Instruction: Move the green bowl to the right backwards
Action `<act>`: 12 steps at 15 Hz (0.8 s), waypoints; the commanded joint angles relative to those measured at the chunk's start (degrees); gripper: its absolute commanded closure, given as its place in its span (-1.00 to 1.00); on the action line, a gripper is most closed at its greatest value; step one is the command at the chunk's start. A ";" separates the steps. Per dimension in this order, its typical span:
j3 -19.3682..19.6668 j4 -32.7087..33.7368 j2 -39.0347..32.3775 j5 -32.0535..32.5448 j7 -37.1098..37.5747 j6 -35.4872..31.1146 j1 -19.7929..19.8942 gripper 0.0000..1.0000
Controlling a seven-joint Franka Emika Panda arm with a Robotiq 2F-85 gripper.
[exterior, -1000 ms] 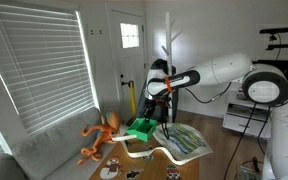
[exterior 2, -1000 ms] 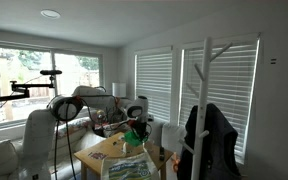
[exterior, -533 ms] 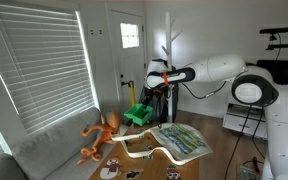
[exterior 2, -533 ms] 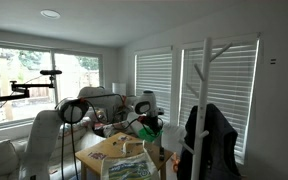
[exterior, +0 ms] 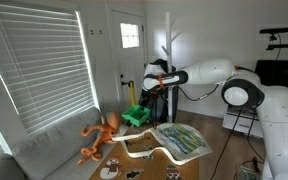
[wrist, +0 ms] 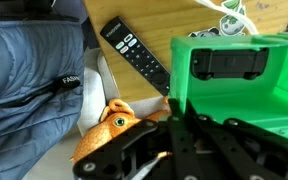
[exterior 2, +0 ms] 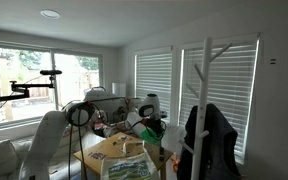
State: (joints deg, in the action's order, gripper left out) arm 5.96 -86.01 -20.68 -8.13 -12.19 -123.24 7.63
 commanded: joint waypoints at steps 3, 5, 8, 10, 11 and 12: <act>-0.84 4.71 -5.25 0.08 -0.40 -0.52 2.90 0.97; -1.26 4.93 -6.21 -0.14 -0.27 -2.03 3.10 0.97; -2.01 5.18 -8.17 1.15 -0.62 -5.26 2.04 0.97; -2.93 5.66 -9.39 1.59 -0.89 -6.54 1.62 0.97; -3.37 5.97 -9.97 1.92 -1.11 -7.00 1.39 0.97; -3.71 6.04 -10.39 2.20 -1.30 -7.37 1.23 0.97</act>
State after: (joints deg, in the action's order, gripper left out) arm 3.43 -82.58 -28.89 -7.25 -12.59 -129.61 9.04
